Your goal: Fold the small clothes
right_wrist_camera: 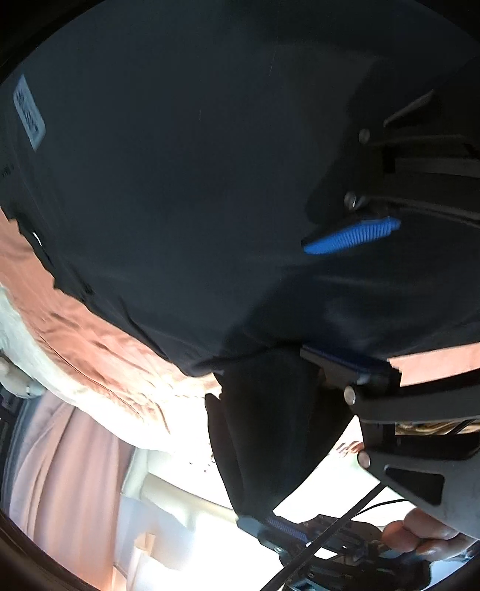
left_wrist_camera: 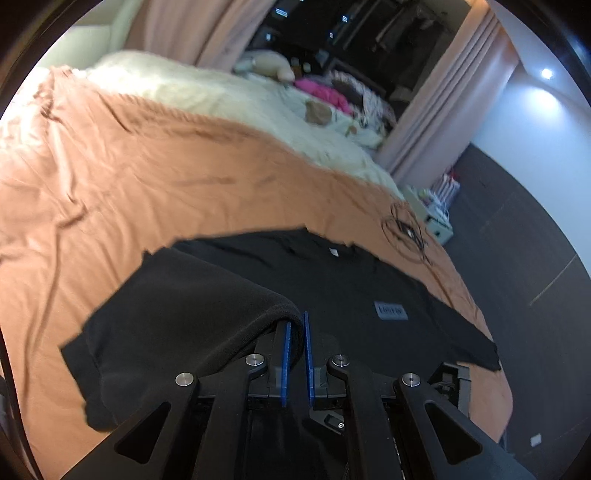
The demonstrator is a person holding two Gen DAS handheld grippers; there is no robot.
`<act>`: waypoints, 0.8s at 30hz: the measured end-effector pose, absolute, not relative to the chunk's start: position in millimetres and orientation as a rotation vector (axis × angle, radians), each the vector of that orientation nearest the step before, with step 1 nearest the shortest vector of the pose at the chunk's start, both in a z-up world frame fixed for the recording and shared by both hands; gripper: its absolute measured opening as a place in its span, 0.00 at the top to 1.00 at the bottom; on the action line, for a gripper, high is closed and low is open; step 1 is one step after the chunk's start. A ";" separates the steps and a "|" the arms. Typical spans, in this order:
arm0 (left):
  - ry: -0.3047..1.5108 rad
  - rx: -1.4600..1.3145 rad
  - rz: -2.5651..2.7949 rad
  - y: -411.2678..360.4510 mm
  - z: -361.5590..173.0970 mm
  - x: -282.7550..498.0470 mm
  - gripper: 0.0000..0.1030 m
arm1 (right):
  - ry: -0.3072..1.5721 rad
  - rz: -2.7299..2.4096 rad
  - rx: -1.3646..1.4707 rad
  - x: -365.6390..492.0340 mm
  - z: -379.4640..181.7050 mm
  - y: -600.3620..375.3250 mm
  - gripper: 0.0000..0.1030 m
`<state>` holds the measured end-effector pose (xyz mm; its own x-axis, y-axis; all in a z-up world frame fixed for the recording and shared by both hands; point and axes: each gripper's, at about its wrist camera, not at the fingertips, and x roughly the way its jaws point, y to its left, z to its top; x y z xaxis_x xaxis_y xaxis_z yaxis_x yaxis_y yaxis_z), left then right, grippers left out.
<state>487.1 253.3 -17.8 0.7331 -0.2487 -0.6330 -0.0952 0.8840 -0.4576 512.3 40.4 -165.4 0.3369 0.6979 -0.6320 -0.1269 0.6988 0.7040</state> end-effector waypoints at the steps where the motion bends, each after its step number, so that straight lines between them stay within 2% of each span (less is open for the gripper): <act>1: 0.789 -0.497 -0.106 246.8 -22.4 490.7 0.79 | 1.098 0.572 0.596 511.5 -165.6 37.4 0.52; 2: 0.814 -0.505 -0.129 243.0 -25.7 491.7 0.58 | 1.092 0.564 0.584 510.3 -165.8 36.3 0.52; 4: 0.819 -0.500 -0.160 237.3 -27.4 484.8 0.36 | 1.083 0.544 0.567 511.2 -167.9 33.9 0.52; 5: 0.815 -0.483 -0.158 235.9 -26.6 479.8 0.29 | 1.082 0.538 0.567 510.6 -165.6 35.2 0.52; 7: 0.813 -0.461 -0.144 238.8 -24.5 467.3 0.26 | 1.075 0.526 0.562 514.0 -159.5 40.6 0.52; 12: 0.834 -0.466 0.001 273.6 -32.9 442.8 0.26 | 1.064 0.535 0.533 509.3 -150.7 59.6 0.52; 19: 0.911 -0.551 0.206 342.1 -81.8 415.1 0.26 | 1.037 0.611 0.430 497.0 -141.9 83.9 0.52; 24: 0.953 -0.581 0.269 360.5 -112.4 410.5 0.28 | 1.030 0.641 0.402 493.8 -142.5 76.6 0.52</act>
<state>410.5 360.5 -112.4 0.5612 -0.0337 -0.8270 -0.4615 0.8167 -0.3464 493.8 76.6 -142.5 0.3588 0.6607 -0.6593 -0.3001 0.7505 0.5888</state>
